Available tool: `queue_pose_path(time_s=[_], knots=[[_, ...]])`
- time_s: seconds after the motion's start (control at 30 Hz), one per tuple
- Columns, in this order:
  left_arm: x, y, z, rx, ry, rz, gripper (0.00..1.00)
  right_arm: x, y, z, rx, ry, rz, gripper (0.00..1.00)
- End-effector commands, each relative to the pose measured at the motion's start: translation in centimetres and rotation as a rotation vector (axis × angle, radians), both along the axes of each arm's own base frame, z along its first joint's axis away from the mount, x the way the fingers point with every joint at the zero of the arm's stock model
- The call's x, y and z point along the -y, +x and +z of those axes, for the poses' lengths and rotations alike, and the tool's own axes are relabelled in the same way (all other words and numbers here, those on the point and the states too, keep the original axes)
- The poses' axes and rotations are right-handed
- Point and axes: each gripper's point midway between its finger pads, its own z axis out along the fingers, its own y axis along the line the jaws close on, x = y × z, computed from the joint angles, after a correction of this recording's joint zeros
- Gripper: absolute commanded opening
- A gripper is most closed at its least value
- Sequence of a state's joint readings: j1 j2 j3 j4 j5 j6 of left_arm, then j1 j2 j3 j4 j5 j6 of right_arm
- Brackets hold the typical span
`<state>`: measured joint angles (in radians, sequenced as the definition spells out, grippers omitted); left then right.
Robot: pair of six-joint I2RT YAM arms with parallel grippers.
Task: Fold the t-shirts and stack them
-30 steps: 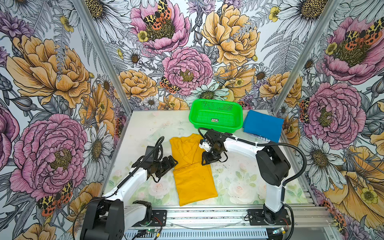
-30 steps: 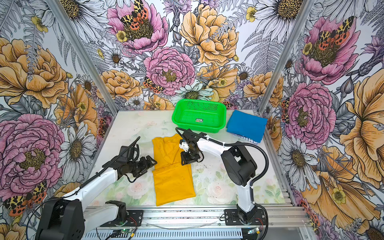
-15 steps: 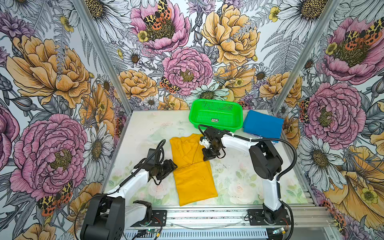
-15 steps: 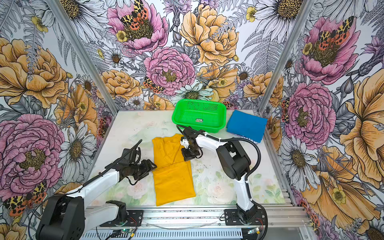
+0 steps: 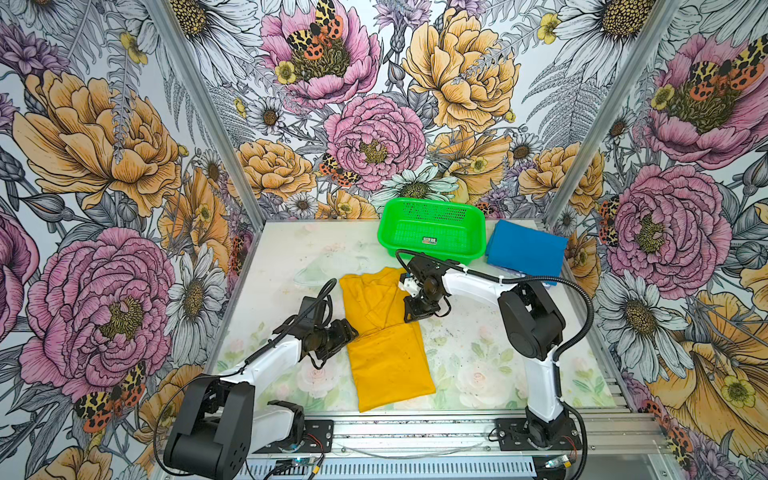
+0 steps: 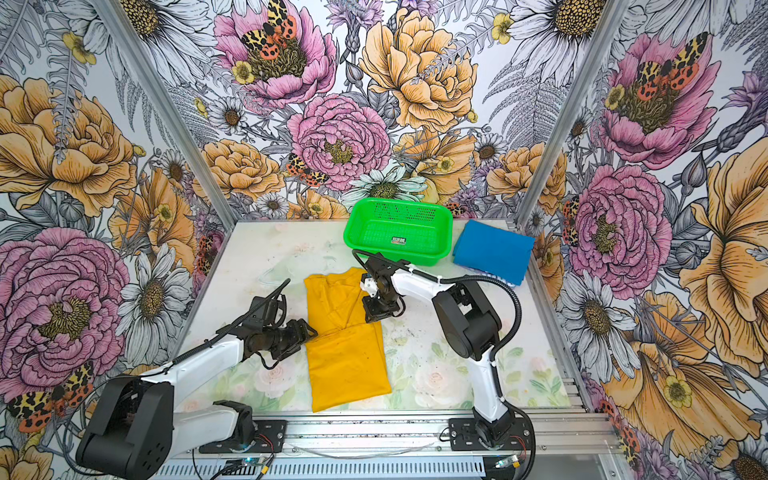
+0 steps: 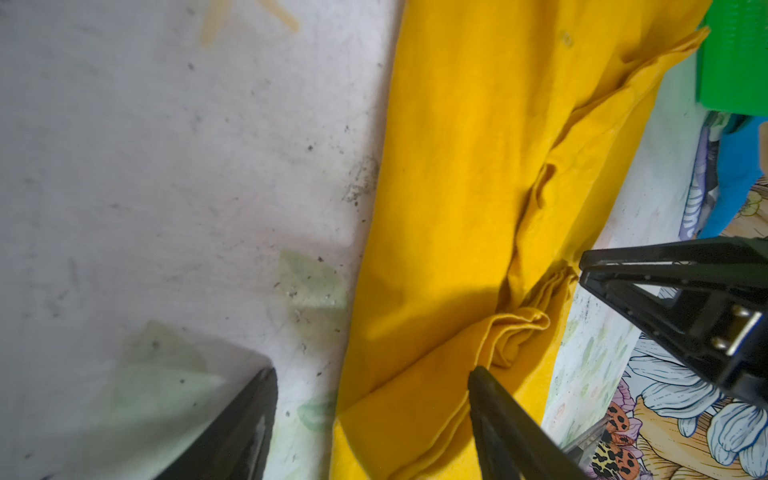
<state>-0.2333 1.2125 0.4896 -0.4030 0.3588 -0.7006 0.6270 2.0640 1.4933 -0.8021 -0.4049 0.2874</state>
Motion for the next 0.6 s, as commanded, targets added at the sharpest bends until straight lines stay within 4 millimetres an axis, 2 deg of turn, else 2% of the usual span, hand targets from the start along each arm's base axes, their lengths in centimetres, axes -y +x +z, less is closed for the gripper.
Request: queue_pose_path(time_s=[0.0, 0.13, 0.23, 0.33, 0.4, 0.5, 0.57], knots=[[0.2, 0.4, 0.2, 0.030, 0.008, -0.018, 0.71, -0.2, -0.4, -0.8, -0.021, 0.002, 0.011, 0.17], [0.5, 0.6, 0.3, 0.031, 0.004, -0.029, 0.73, -0.4, -0.8, -0.9, -0.030, 0.009, 0.018, 0.16], [0.5, 0.6, 0.3, 0.029, 0.005, -0.030, 0.74, -0.4, -1.2, -1.0, -0.036, 0.005, 0.025, 0.28], [0.4, 0.5, 0.3, 0.031, 0.008, -0.030, 0.74, -0.7, -1.7, -1.2, -0.039, 0.001, 0.035, 0.31], [0.4, 0.6, 0.2, 0.029, 0.012, -0.028, 0.74, -0.8, -1.8, -1.4, -0.042, -0.003, 0.036, 0.25], [0.5, 0.7, 0.3, 0.032, 0.012, -0.030, 0.70, -0.4, -1.6, -1.2, -0.025, -0.020, 0.022, 0.11], [0.4, 0.8, 0.4, 0.035, 0.013, -0.032, 0.51, -0.1, -1.3, -0.6, -0.005, -0.023, 0.008, 0.04]])
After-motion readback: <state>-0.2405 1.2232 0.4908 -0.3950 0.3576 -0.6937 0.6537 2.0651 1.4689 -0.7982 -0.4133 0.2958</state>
